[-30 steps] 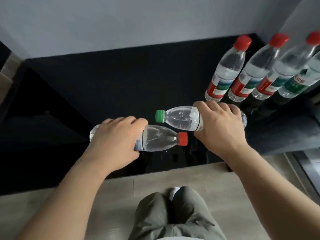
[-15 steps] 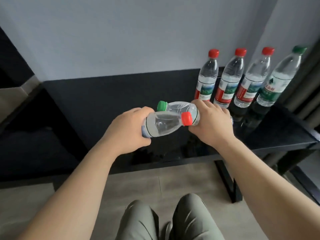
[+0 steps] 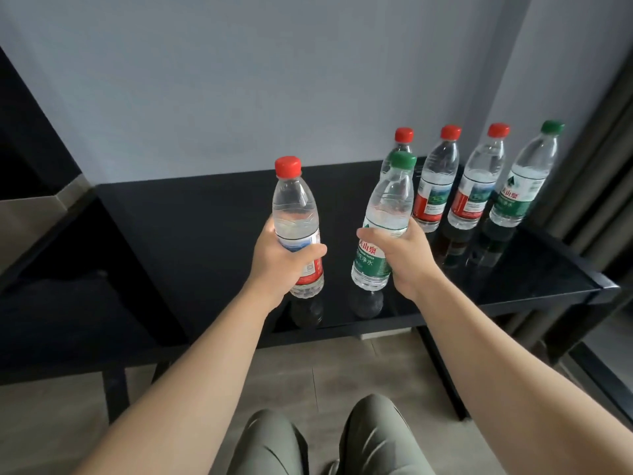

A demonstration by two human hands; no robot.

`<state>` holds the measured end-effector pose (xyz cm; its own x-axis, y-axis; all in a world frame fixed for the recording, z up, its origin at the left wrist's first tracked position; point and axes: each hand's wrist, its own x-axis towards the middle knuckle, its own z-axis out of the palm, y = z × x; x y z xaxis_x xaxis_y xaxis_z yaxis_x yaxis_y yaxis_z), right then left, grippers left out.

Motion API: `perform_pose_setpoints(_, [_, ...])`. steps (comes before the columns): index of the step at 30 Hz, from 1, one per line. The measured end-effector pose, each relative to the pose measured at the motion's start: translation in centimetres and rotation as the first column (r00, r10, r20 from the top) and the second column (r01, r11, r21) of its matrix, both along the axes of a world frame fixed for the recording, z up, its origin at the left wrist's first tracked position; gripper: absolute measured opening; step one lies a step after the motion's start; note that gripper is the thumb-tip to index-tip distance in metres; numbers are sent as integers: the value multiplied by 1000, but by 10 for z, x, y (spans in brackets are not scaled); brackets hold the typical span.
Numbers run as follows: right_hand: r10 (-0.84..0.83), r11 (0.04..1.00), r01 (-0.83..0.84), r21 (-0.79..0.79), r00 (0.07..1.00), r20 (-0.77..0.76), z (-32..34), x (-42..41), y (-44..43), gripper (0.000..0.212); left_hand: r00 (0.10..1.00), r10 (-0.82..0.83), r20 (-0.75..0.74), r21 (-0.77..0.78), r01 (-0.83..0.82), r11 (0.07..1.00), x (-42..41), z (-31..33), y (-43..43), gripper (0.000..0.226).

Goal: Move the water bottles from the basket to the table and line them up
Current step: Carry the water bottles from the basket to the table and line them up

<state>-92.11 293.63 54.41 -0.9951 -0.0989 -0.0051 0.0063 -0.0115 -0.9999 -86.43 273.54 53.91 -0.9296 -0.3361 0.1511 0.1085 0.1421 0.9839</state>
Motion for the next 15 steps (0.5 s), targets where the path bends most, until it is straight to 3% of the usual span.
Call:
perform_pose_setpoints(8, [-29,998,32,49,998,-63,-15,2,-6,44,999,45,-23,-65,-46,997,-5,-15,10,58])
perform_pose_setpoints(15, [-27,997,36,70,992,-126,-25,0,-9,55,998,57,-21,-122,-59,991,-13,-25,15,60])
